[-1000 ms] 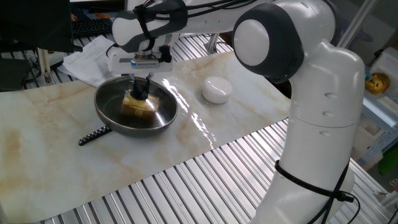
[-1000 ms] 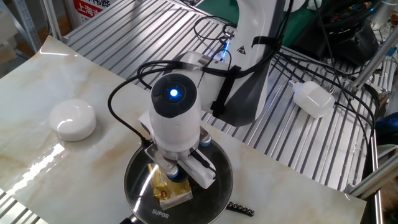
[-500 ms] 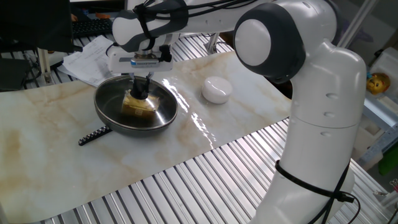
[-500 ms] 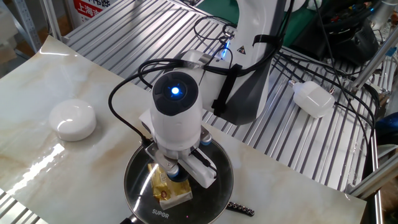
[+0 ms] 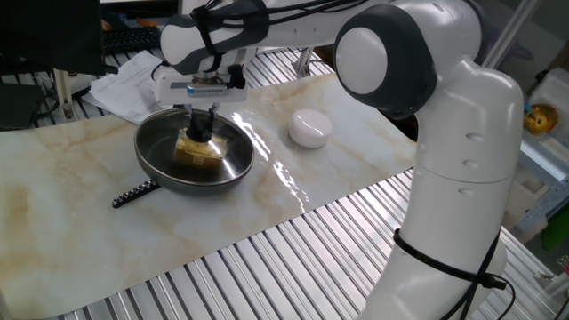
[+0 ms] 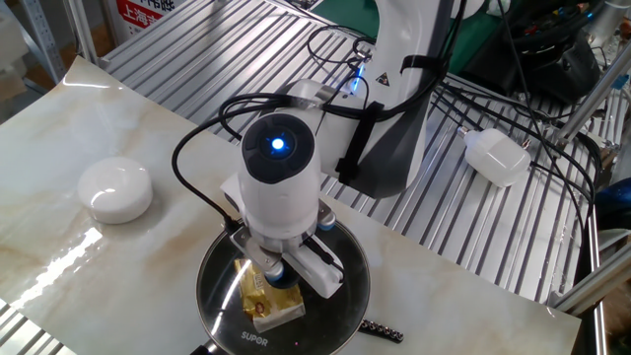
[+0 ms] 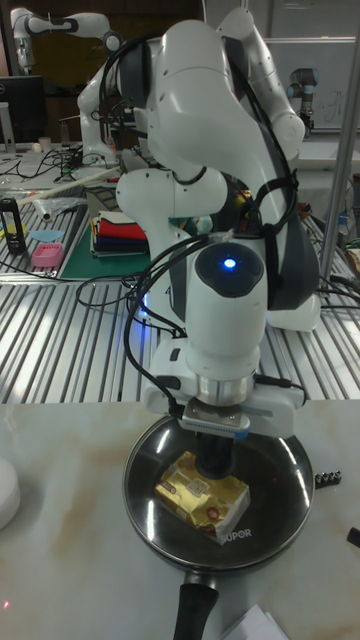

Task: Cover the pot with the lid

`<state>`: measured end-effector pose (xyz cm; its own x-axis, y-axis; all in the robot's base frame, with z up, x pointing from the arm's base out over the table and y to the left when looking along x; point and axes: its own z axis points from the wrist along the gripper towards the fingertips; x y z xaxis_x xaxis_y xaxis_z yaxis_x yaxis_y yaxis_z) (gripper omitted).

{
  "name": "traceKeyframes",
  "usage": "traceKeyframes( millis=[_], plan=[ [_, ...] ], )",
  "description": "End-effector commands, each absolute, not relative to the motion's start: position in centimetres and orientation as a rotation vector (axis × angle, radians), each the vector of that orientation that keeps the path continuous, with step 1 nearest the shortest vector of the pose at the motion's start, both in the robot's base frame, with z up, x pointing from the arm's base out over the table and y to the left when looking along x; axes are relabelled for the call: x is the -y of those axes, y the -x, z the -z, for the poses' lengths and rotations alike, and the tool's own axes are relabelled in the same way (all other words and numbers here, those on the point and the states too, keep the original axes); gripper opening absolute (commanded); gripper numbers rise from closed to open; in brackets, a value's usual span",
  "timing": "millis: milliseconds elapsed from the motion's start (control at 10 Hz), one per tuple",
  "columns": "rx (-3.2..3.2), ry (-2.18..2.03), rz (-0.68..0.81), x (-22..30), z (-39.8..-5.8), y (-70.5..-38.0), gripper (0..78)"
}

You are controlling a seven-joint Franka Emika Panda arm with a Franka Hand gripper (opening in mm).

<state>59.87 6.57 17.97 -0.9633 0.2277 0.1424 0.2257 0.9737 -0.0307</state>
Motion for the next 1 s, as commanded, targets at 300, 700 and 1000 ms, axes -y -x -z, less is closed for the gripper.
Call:
traceKeyframes(
  millis=[300, 700, 1000],
  plan=[
    [2.985, 0.344, -0.023, -6.55, -18.20, -60.09, 2.1],
    [2.985, 0.343, -0.030, -6.55, -18.14, -60.00, 2.1],
    [2.986, 0.344, -0.036, -6.58, -18.05, -59.84, 2.1]
  ],
)
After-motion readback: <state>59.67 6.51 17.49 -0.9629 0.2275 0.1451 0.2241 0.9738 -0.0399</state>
